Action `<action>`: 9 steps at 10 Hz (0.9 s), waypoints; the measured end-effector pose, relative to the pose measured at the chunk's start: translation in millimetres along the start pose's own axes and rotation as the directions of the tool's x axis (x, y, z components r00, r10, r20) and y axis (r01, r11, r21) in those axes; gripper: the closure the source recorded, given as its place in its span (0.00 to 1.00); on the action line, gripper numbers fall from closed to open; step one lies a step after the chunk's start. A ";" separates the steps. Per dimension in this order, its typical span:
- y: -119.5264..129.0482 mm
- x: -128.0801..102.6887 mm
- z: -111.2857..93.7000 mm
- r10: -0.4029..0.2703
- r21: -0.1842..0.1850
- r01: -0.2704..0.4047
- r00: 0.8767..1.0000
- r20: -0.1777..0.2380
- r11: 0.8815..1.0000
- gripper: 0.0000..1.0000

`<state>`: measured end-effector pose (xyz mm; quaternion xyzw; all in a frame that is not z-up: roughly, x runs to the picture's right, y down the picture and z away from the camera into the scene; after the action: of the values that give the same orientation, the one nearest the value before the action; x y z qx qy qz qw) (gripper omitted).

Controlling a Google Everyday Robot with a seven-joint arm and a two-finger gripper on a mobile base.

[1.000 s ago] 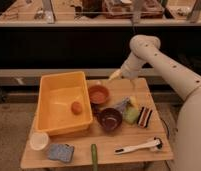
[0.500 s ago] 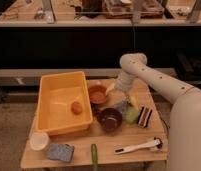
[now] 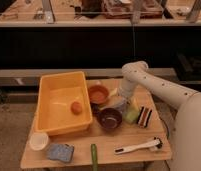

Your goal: Wipe table surface with towel

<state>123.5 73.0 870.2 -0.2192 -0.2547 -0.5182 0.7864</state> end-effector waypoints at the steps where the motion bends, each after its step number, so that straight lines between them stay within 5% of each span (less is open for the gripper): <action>1: -1.1 -0.4 1.7 -0.004 0.004 0.005 1.000 -0.005 1.000 0.20; 5: -9.4 -4.6 11.0 -0.039 0.003 0.039 0.999 0.002 0.999 0.20; 9: 5.6 -6.2 44.4 0.011 -0.013 -0.011 1.000 0.029 1.000 0.20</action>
<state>118.9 106.5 900.2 -0.2334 -0.2616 -0.5122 0.7841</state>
